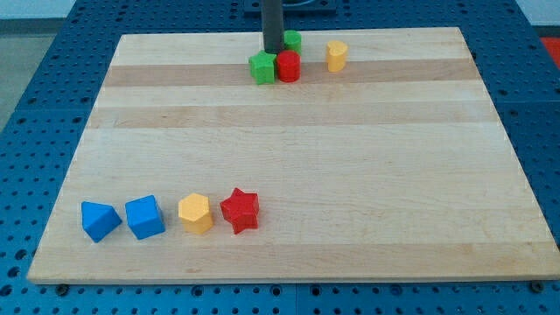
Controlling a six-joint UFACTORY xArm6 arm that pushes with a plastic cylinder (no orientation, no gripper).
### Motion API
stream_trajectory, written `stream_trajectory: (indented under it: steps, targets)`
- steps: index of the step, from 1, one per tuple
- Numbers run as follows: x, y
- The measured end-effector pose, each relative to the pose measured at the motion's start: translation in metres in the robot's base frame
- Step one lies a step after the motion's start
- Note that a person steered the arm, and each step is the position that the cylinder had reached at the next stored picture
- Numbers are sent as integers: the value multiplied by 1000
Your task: Move the green star to the center
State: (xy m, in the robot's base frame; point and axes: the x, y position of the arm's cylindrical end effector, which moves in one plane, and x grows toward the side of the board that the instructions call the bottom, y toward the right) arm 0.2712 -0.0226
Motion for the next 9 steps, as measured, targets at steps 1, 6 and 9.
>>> stream_trajectory:
  steps: [1,6,9]
  targets:
    - [19,4]
    - [13,-53]
    - [89,-57]
